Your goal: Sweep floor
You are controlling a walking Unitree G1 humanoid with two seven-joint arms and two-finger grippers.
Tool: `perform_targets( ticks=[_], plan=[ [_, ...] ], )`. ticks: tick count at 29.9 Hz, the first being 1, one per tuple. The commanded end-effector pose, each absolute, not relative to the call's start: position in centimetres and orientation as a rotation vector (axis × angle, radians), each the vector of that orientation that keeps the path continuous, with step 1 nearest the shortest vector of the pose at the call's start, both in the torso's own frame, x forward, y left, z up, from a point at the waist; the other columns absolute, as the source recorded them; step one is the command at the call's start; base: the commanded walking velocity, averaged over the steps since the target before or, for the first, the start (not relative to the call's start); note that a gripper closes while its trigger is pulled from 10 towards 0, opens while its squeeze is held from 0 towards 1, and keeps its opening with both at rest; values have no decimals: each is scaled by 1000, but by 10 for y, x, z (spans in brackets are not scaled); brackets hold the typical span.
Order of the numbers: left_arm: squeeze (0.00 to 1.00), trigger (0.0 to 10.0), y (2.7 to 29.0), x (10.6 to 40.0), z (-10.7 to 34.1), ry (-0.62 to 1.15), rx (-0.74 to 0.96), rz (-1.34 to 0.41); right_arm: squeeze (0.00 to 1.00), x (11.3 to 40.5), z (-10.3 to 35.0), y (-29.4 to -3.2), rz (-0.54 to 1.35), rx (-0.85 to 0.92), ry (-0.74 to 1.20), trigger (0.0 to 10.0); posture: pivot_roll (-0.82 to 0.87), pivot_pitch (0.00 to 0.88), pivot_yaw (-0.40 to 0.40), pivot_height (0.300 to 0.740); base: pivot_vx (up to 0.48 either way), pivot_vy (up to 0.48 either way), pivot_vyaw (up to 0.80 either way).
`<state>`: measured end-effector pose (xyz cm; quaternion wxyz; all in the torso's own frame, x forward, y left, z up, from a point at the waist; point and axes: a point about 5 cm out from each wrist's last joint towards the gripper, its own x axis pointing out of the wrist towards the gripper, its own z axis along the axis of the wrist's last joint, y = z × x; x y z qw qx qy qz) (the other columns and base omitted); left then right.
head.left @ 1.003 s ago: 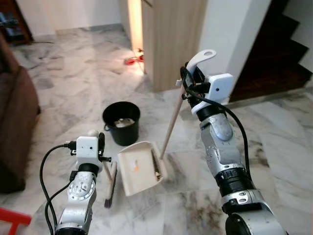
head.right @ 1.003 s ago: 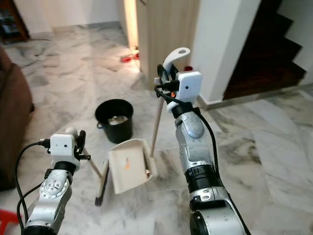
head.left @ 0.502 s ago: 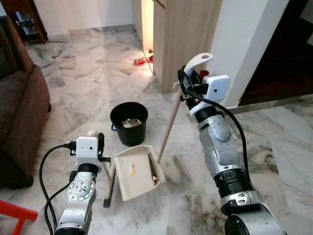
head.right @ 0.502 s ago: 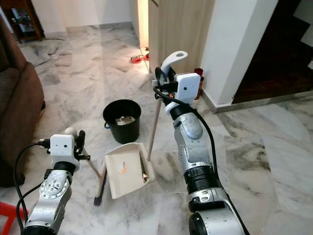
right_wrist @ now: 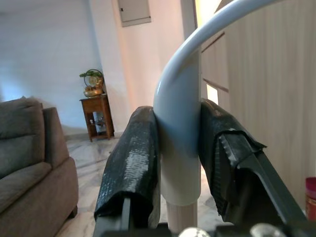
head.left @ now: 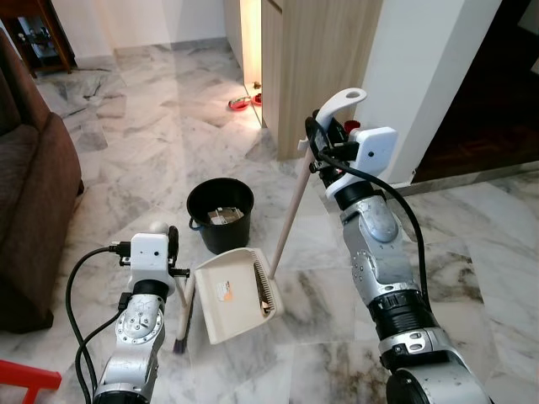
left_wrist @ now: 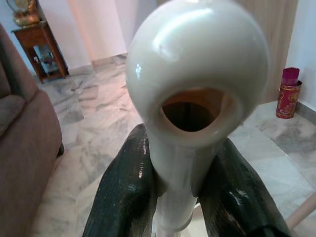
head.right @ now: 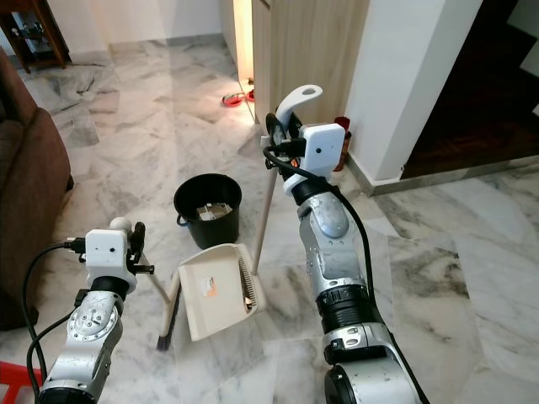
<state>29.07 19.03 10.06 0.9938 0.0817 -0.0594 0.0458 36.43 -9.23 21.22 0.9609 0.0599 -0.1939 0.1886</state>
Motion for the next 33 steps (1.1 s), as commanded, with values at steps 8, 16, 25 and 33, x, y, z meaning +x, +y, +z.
perform_targets(
  ticks=[8,16,25,33],
  plan=[
    [0,10000,187,294,115,-193,176,88,0,363,237,-94,384,142,-492,10000,15,10,5,740,321,0,0],
    [0,10000,188,294,115,-196,176,91,0,362,238,-93,396,139,-500,10000,16,10,4,740,322,0,0],
    [0,10000,187,293,115,-197,177,91,0,360,240,-90,420,139,-512,10000,17,12,2,740,320,0,789],
    [0,10000,187,293,114,-197,173,93,0,360,239,-90,424,151,-504,10000,16,11,3,740,34,0,340]
  ],
)
